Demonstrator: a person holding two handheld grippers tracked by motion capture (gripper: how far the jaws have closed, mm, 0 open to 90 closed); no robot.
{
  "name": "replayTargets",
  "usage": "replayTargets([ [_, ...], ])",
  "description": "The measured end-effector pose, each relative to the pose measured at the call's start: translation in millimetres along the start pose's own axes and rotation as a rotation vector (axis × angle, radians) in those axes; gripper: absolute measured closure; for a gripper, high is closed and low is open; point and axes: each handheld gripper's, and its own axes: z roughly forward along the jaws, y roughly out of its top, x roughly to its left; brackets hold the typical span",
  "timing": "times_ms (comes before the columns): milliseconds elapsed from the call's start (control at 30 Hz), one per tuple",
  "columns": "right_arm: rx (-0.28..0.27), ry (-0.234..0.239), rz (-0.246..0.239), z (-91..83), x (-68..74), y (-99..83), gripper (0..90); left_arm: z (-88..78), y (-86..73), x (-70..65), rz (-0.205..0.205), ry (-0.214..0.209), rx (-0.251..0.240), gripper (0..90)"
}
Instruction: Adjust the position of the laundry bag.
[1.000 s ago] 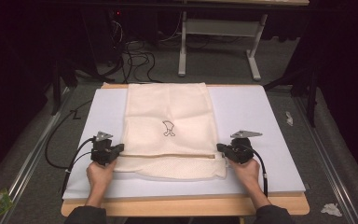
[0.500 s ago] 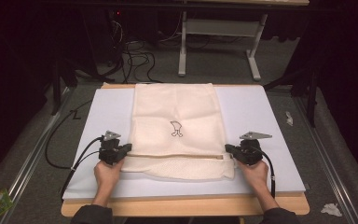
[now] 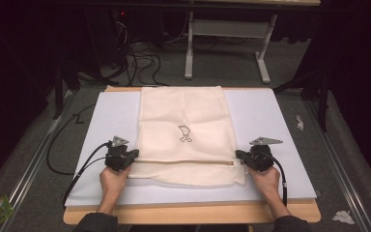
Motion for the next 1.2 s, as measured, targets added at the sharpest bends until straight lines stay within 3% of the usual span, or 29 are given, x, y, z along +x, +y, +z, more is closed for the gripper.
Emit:
replayTargets([
  [367,-0.006,-0.003,0.002,0.6,0.0,-0.2,84.1,-3.0,0.8,1.5,0.008,0.004,-0.003,79.8],
  [667,-0.040,0.001,0.007,-6.4,-2.2,-0.2,76.1,-16.2,4.3,0.4,0.016,-0.007,-0.039,71.6],
  [967,-0.060,-0.026,0.035,-13.8,-12.8,-3.6,69.6,-25.0,14.2,-17.9,0.048,-0.066,-0.063,68.3],
  [1200,-0.092,-0.084,0.033,-22.5,-24.3,-8.1,68.3,-28.5,24.3,-39.5,0.085,-0.125,-0.075,67.9],
])
